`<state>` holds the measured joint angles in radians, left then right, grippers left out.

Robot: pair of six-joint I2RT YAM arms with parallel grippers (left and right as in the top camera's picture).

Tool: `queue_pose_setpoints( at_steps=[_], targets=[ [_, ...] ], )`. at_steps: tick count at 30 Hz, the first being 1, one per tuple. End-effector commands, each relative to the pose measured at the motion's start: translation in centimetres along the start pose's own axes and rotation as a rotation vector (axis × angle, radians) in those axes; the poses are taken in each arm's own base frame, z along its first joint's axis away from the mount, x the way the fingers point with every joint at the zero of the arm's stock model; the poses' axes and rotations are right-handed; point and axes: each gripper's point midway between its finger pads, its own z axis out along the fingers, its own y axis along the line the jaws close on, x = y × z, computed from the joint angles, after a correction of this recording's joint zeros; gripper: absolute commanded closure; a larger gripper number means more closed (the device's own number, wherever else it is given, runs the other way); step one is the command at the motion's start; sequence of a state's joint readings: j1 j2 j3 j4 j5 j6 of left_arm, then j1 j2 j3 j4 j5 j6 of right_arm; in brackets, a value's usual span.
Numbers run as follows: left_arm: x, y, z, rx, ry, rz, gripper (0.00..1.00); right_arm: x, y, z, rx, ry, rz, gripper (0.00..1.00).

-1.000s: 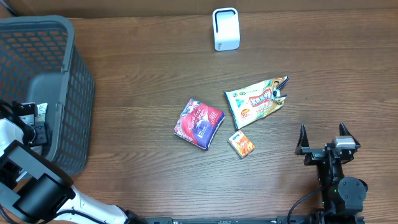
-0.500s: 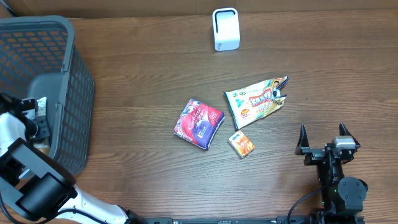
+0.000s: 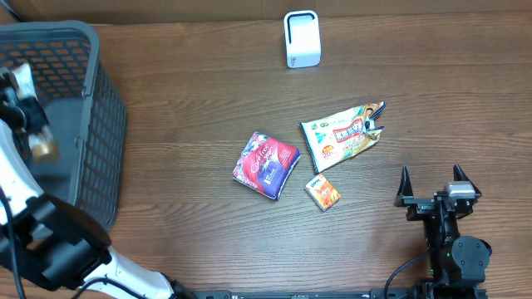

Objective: Scan the item barcode
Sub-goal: 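Grasp the Pantene tube with the left gripper and lift it, then carry the tube out and set it on the table beside the orange box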

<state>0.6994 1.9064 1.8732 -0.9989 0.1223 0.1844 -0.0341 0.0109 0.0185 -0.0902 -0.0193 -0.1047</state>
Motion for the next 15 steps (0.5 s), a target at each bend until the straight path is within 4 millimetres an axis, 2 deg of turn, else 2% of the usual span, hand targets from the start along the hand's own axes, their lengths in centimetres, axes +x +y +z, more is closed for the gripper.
queue_pose_setpoints(
  at_steps=[1, 5, 9, 13, 14, 15],
  targets=[
    [-5.8, -5.6, -10.2, 0.228, -0.286, 0.030, 0.96, 0.2, -0.2, 0.0, 0.007, -0.003, 0.003, 0.00],
    [-7.2, -10.2, -16.9, 0.471, -0.404, -0.038, 0.96, 0.2, -0.2, 0.0, 0.007, -0.004, 0.003, 0.00],
    [-6.7, -15.1, -21.9, 0.707, -0.405, -0.113, 0.96, 0.2, -0.2, 0.0, 0.007, -0.003, 0.003, 0.00],
    [-4.4, -20.9, -23.8, 0.880, -0.308, -0.050, 0.96, 0.2, -0.2, 0.0, 0.007, -0.004, 0.003, 0.00],
    [-3.5, -22.7, -23.8, 0.911, -0.268, -0.028, 0.96, 0.2, -0.2, 0.0, 0.007, -0.003, 0.003, 0.00],
    [-2.2, -25.2, -23.9, 0.951, -0.213, 0.008, 0.96, 0.2, -0.2, 0.0, 0.007, -0.004, 0.003, 0.00]
  ],
)
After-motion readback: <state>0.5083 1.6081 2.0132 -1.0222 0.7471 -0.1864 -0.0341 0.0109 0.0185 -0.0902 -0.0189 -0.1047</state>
